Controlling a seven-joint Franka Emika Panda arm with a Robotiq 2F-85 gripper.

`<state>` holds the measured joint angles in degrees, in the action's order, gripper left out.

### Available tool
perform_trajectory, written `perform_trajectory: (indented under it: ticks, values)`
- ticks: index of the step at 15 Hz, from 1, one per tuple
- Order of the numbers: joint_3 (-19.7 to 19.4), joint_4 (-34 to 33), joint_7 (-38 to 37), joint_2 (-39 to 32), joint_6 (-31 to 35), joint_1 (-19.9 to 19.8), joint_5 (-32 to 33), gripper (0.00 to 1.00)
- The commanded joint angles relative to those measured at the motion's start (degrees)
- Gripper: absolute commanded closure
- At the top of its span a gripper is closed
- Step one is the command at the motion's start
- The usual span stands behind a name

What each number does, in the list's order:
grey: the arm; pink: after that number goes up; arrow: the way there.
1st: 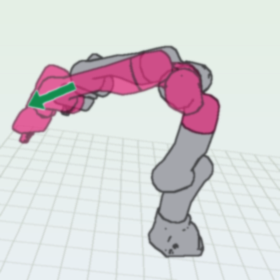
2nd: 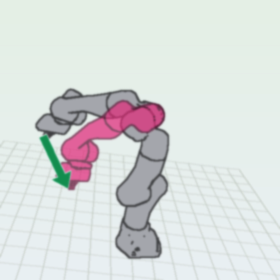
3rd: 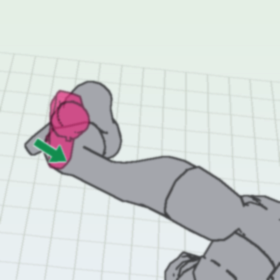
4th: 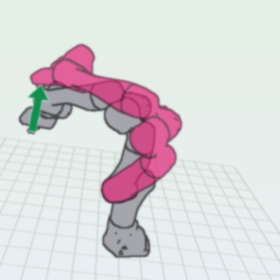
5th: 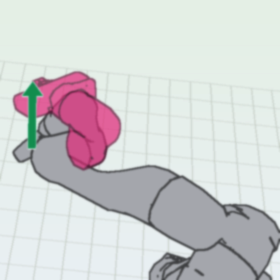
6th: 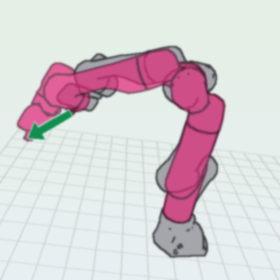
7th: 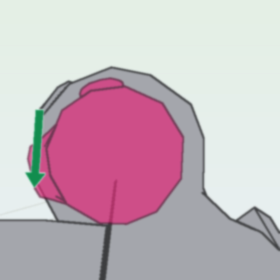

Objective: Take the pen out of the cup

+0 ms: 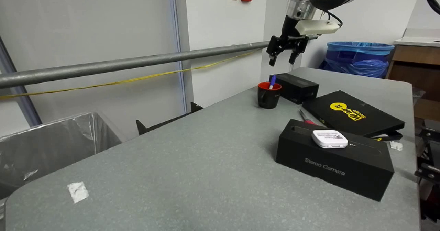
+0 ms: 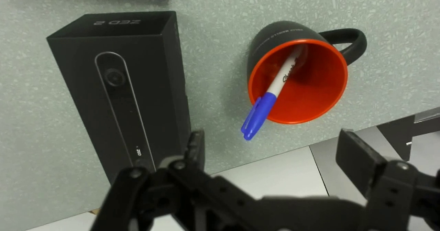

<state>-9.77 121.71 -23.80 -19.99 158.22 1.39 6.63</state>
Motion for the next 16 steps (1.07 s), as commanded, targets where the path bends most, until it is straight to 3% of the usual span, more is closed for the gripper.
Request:
perform_trajectory:
  ticks: [1, 6, 16]
  values:
    - [-0.6, -0.4, 0.5, -0.4, 0.0, 0.5, -0.7, 0.00]
    - [-1.4, -2.6, -2.0, -3.7, 0.9, 1.3, -0.6, 0.00]
    - [-7.2, -6.1, -10.4, -11.3, 7.3, 6.4, -1.7, 0.00]
